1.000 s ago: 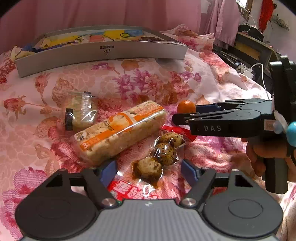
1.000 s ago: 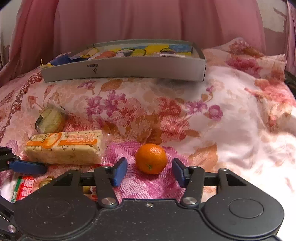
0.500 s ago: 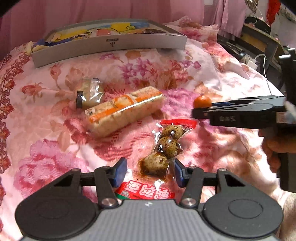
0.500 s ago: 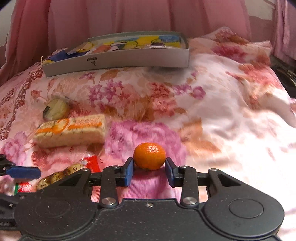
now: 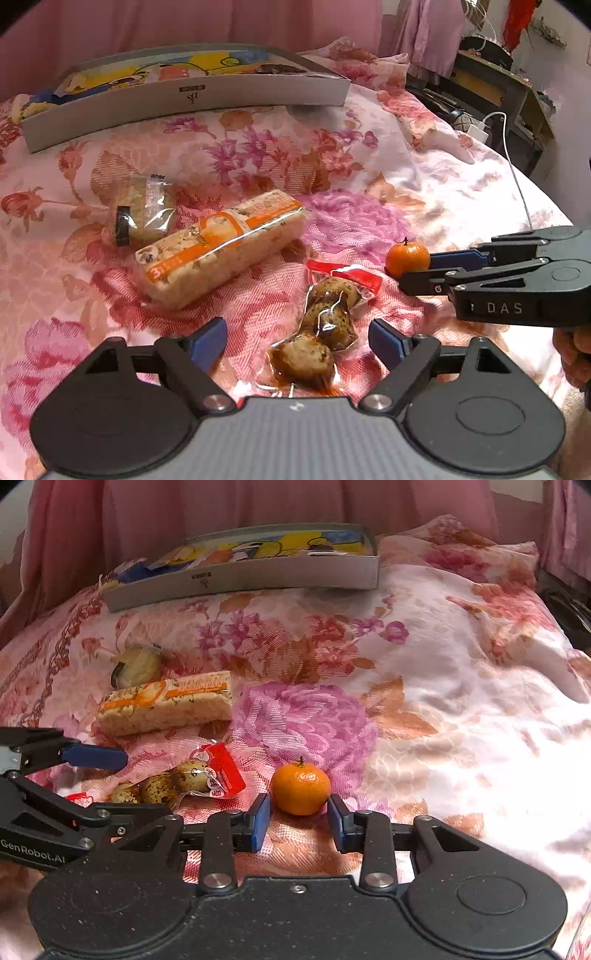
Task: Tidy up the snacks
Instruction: 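Grasp the quail egg bag with left tool while right tool grasps the mandarin, then carry the quail egg bag and mandarin over the grey tray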
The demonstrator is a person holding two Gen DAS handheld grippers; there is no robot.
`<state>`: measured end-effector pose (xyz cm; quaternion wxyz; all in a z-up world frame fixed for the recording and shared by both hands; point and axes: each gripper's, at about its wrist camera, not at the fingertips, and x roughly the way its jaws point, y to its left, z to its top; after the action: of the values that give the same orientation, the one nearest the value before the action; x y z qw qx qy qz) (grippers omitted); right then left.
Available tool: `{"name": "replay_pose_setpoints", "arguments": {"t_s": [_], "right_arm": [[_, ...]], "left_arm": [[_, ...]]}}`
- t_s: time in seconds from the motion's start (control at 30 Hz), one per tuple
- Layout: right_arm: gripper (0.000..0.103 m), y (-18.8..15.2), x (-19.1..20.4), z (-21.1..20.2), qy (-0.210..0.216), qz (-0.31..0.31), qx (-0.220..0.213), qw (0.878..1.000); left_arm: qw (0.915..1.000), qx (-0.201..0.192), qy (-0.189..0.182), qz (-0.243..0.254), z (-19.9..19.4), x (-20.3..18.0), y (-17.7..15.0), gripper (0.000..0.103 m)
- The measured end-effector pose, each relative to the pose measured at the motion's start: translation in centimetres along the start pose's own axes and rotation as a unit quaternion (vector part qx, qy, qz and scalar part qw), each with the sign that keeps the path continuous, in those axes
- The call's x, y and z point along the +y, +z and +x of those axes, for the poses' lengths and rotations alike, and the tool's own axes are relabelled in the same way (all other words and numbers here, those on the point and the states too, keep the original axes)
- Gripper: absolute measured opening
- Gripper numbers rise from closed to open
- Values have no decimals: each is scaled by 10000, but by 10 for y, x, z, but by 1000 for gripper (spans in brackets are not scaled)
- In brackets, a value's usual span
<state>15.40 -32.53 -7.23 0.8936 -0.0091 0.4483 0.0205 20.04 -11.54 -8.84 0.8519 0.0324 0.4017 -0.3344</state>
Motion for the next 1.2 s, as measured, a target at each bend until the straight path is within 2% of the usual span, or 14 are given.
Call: {"name": "replay_pose_setpoints", "arguments": {"t_s": [0.13,0.2,0.27,0.4,0.47,0.77,1.03,1.2], "right_arm": [[42,2,-4,7,47,55,12,10000],[44,4,-5,10,66,86,-7,9999],[45,5,-4,13,60,71,-1,10000],[44,4,-1,14,6,-25,15,10000],[41,4,-1,14,19,1,4,10000],[39,2,4,6,-103,-11,-154,9998],[39,-2,4,-6,-142,72,-362,9992],[39,-4,7,-19,-44,101,-586,9982]], "left_arm": [[9989,2,17,469,4,-11,-3,87],[9976,16,54,685,3,-17,-5,80],[9975,51,-23,708,2,-19,-5,69],[9982,116,-63,577,0,-16,-3,61],[9988,105,-47,466,-2,-15,-4,58],[9997,66,222,-88,-14,-19,-7,47],[9983,-29,434,-379,-37,-26,-14,42],[9969,-239,630,-406,-55,-33,-22,42]]}}
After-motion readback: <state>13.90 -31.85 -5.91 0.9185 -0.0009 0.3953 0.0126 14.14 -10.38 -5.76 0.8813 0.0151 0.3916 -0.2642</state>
